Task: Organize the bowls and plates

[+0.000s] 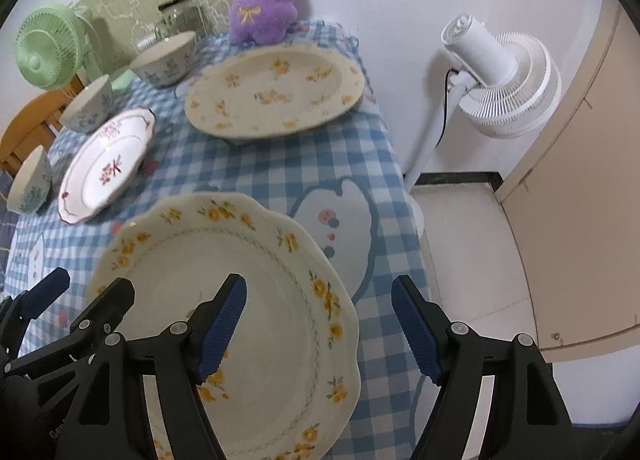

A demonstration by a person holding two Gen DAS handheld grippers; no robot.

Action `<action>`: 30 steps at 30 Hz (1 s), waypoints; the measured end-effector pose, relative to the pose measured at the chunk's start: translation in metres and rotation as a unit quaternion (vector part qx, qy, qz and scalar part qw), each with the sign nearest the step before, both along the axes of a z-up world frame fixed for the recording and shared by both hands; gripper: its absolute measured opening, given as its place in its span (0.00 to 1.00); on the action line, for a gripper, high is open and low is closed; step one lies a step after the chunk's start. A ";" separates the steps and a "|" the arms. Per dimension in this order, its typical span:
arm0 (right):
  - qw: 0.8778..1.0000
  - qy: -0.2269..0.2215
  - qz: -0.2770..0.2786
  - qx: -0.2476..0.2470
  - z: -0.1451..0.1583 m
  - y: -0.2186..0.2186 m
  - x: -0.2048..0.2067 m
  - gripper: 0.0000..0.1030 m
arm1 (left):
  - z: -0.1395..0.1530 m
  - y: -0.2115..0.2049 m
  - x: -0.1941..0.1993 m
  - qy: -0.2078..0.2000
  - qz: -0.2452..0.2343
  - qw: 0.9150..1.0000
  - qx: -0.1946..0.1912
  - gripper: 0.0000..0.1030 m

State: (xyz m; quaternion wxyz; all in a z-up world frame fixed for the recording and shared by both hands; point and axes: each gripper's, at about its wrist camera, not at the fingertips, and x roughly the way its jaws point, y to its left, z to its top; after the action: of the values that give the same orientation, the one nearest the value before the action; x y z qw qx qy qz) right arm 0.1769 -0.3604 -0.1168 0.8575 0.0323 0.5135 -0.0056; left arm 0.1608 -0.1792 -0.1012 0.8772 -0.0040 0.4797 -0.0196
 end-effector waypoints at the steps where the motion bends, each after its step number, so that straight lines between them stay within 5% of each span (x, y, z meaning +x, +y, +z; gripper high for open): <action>1: 1.000 -0.004 0.000 0.000 0.004 0.000 -0.001 0.76 | 0.003 0.000 0.000 -0.004 0.001 1.000 0.001 0.82; 20: 0.995 -0.097 -0.019 0.027 0.098 -0.008 -0.008 0.77 | 0.090 0.002 -0.004 -0.089 0.001 0.996 -0.004 0.84; 30: 0.990 -0.138 0.001 0.007 0.146 -0.003 0.004 0.77 | 0.131 0.007 0.005 -0.097 0.016 0.995 -0.022 0.84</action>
State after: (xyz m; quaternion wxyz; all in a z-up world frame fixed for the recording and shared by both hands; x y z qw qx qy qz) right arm 0.1812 -0.3636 0.0288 0.9198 0.0379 0.3906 0.0032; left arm 0.1661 -0.1721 0.0295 0.9196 -0.0289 0.3915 -0.0160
